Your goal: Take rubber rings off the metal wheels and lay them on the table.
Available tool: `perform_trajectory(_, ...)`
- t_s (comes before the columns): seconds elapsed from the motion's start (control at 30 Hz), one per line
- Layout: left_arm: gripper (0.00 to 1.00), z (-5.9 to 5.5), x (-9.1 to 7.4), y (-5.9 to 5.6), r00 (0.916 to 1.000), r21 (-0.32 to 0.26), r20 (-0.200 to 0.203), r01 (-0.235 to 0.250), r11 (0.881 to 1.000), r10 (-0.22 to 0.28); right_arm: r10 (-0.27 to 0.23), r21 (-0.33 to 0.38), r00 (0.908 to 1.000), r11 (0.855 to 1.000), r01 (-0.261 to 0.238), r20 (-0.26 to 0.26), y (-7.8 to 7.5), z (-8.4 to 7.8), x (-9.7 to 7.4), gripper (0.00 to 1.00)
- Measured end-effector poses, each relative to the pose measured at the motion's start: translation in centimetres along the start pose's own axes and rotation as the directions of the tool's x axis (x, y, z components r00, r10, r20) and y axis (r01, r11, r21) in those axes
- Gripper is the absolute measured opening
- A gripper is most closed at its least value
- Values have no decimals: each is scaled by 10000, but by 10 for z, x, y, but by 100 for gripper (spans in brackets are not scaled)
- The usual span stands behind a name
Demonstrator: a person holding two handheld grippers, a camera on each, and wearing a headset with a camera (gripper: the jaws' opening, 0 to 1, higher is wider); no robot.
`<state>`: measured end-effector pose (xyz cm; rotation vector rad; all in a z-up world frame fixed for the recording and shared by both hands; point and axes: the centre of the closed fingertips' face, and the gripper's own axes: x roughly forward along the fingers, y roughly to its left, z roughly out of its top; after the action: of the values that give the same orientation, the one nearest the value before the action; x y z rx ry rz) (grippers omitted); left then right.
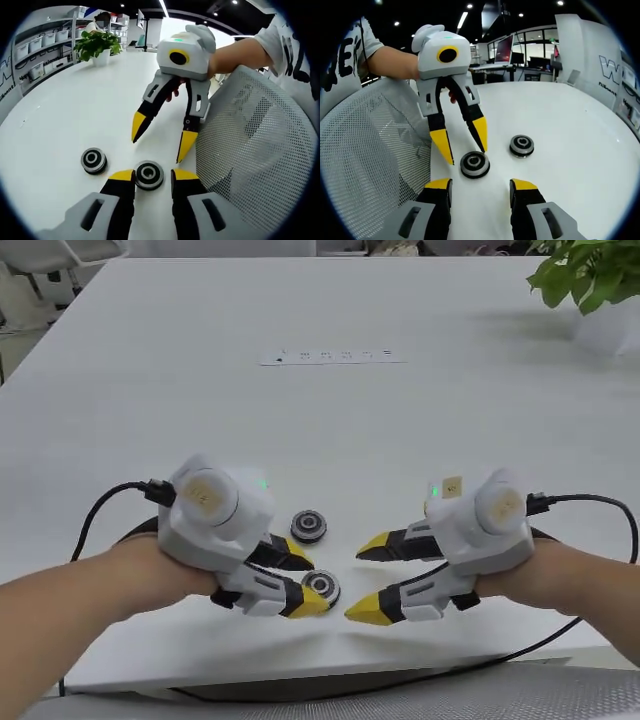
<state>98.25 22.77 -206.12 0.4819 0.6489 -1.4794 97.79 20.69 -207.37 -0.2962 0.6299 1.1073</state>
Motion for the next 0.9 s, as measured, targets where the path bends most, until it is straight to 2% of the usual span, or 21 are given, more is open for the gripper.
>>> perform_trajectory(0.13, 19, -1, 3, 0, 10000, -67, -27, -45, 10000, 45, 9, -21, 10000, 10000, -9, -50, 0, -1, 0, 44)
perform_trajectory(0.27, 13, -2, 4, 0, 9997, 323, -108, -231, 9992, 235, 26, 47, 10000, 10000, -26, -19, 0, -1, 1, 44)
perform_trajectory(0.37, 14, -5, 6, 0, 9992, 466, -252, -288, 9985, 300, 39, -10, 10000, 10000, -39, -59, 0, 0, 2, 44)
perform_trajectory(0.43, 14, -5, 6, 0, 9993, 494, -183, -304, 9983, 313, 59, -11, 10000, 10000, -59, -64, 1, 0, 2, 44)
perform_trajectory(0.53, 13, -5, 5, 2, 9994, 36, -8, -340, 9994, 340, 86, -19, 9999, 10000, -86, -109, 1, 0, 3, 44)
perform_trajectory(0.7, 12, -5, 5, 2, 9992, 184, 58, -402, 9990, 401, 184, 118, 9998, 9998, -183, -9, 1, 3, 3, 44)
perform_trajectory(0.8, 10, -5, 5, 3, 9989, 251, 101, -466, 9986, 463, 233, -13, 9996, 9997, -233, -127, 0, 5, 5, 43)
perform_trajectory(0.9, 9, -5, 6, 3, 9981, 572, 82, -611, 9965, 607, 302, -127, 9994, 9995, -305, -192, 0, 8, 7, 43)
